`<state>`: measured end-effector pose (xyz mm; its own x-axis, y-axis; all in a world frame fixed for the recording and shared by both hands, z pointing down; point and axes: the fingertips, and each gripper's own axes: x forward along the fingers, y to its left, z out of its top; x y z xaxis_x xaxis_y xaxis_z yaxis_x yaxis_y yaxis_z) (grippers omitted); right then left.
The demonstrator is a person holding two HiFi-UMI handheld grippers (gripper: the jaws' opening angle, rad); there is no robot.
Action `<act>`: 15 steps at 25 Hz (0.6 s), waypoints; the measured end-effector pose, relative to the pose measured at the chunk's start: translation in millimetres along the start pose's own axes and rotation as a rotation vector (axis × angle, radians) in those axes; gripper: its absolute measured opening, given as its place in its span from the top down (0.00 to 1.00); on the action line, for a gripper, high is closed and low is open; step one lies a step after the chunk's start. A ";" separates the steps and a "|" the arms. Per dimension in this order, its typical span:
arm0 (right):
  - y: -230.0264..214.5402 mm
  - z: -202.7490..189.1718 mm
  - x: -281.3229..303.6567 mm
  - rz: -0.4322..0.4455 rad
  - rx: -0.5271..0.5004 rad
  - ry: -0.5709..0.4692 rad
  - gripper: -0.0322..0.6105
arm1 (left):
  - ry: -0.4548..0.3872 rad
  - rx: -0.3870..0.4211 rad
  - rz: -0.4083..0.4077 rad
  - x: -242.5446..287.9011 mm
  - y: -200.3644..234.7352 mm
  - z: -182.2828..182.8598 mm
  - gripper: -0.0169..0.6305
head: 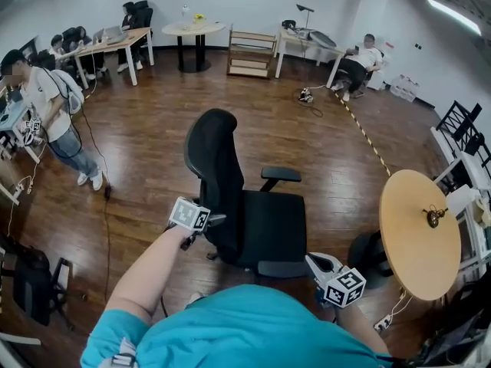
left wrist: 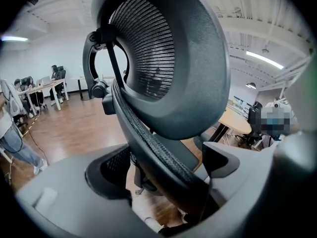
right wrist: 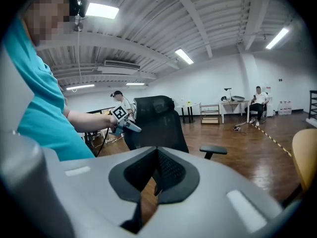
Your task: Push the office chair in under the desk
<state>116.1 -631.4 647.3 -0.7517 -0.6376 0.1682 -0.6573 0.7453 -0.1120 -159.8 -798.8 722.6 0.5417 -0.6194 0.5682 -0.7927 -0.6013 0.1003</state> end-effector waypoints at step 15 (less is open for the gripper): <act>-36.6 -8.9 -47.6 -0.136 0.055 -0.036 0.95 | -0.017 0.004 -0.059 77.5 -47.1 48.1 0.12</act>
<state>176.4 -626.6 652.1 -0.6562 -0.7394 0.1505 -0.7545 0.6402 -0.1446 -67.0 -842.8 722.7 0.5924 -0.5911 0.5474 -0.7579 -0.6393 0.1299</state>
